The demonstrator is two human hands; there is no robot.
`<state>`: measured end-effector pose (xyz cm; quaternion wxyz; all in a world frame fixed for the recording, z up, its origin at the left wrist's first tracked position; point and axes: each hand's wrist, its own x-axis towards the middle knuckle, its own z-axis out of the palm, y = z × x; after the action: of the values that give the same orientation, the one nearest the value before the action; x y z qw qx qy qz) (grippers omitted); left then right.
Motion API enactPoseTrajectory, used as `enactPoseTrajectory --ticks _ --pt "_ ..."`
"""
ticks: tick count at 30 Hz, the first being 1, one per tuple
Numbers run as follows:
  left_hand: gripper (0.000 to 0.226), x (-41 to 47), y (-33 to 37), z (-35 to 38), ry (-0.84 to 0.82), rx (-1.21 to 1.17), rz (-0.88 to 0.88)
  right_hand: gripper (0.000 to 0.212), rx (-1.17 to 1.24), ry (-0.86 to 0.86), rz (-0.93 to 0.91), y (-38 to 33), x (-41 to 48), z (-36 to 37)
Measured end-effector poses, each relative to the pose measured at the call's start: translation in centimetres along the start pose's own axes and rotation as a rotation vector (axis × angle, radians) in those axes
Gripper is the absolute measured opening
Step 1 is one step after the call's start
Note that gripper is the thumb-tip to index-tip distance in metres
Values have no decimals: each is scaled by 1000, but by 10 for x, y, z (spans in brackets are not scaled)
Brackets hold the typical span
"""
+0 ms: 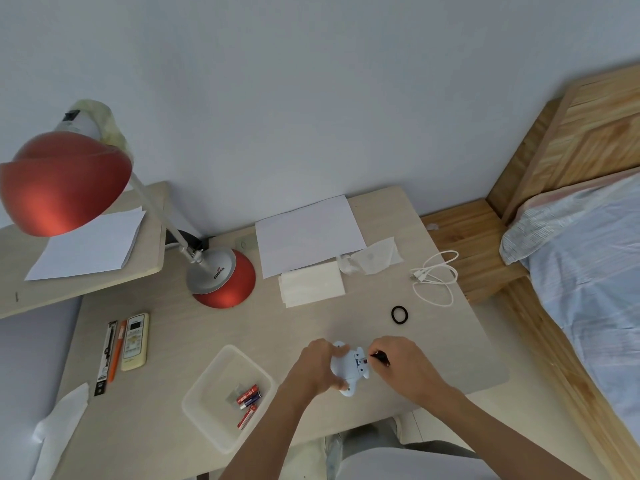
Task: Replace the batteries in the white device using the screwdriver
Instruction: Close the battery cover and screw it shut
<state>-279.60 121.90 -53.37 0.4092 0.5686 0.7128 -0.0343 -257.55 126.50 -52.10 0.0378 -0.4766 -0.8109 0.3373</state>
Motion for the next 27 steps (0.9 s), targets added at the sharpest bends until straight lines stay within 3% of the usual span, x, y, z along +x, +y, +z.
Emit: enactPoseTrajectory --ticks 27 --pt "94 3 4 -1 -11 -22 -7 16 -47 -13 -45 2 -10 3"
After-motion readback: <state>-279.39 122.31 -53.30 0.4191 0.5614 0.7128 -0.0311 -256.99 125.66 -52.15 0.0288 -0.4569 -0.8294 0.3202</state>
